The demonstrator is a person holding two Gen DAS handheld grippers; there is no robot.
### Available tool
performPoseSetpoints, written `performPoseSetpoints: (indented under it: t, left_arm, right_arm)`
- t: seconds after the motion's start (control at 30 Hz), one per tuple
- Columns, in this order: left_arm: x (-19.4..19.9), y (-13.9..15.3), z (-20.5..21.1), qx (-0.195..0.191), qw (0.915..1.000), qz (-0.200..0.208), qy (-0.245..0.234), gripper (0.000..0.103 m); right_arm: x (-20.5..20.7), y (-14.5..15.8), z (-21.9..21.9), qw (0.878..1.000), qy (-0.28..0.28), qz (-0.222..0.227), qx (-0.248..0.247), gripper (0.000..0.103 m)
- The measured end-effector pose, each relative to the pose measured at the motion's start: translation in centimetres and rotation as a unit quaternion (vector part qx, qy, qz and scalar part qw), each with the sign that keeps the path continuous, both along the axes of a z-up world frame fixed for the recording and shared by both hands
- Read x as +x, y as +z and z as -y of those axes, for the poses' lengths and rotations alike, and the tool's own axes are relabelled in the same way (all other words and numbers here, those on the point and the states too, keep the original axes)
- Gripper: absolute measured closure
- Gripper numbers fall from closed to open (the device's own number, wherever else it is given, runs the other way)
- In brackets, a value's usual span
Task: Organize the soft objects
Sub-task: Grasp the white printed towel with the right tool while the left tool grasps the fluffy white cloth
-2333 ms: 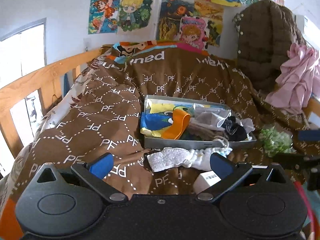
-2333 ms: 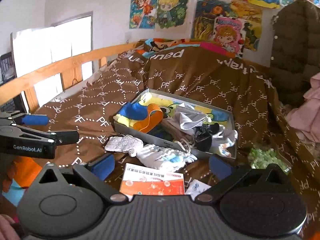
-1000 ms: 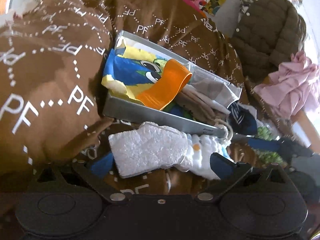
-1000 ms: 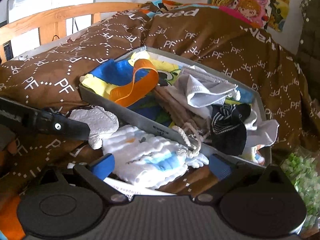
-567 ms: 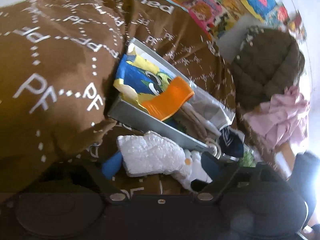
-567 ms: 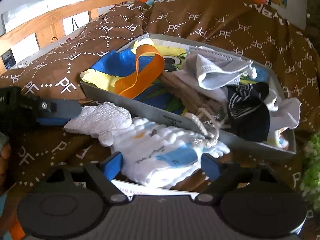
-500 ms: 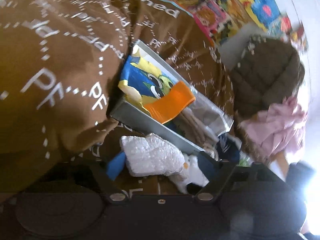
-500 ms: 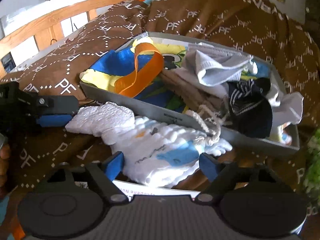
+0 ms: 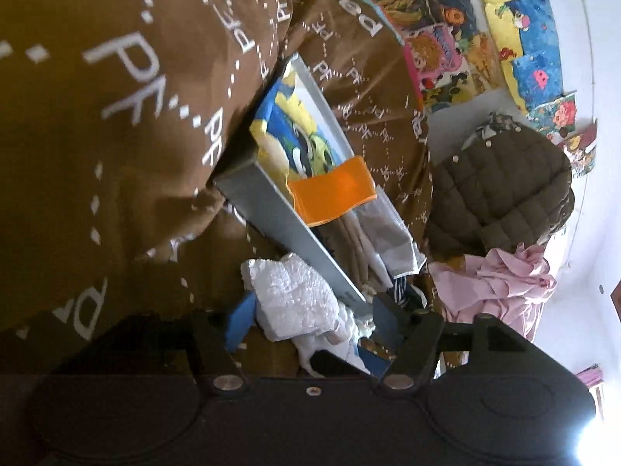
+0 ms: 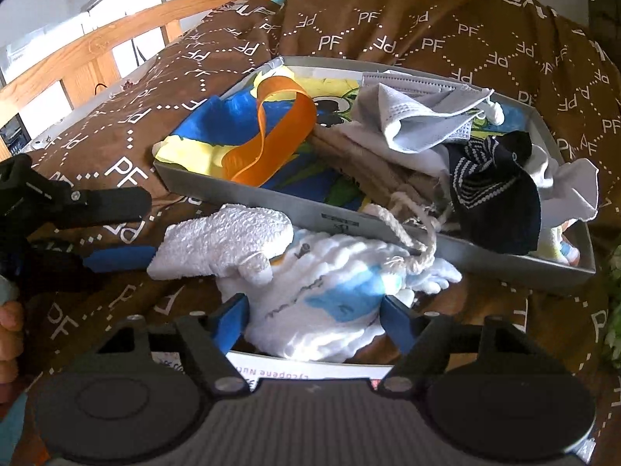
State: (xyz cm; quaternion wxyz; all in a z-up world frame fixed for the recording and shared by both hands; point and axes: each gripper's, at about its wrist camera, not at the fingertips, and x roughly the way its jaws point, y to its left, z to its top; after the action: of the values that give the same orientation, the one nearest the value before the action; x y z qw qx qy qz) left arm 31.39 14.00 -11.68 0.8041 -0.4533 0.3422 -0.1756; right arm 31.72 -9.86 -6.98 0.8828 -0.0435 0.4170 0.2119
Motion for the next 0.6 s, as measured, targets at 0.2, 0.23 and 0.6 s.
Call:
performPoseSetpoints:
  t: [0.2, 0.23, 0.6]
  left_arm:
    - [0.7, -0.2, 0.9, 0.016, 0.9997, -0.006, -0.016, 0.023]
    - [0.8, -0.2, 0.9, 0.016, 0.9997, -0.007, -0.018, 0.023]
    - [0.8, -1.3, 0.9, -0.017, 0.9995, -0.014, -0.021, 0.068]
  right_arm:
    - [0.1, 0.0, -0.2, 1.000, -0.005, -0.004, -0.003, 0.025]
    - [0.2, -0.1, -0.1, 1.000, -0.007, -0.008, -0.001, 0.025]
    - [0.5, -0.3, 0.3, 0.999, -0.013, -0.028, 0.026, 0.058]
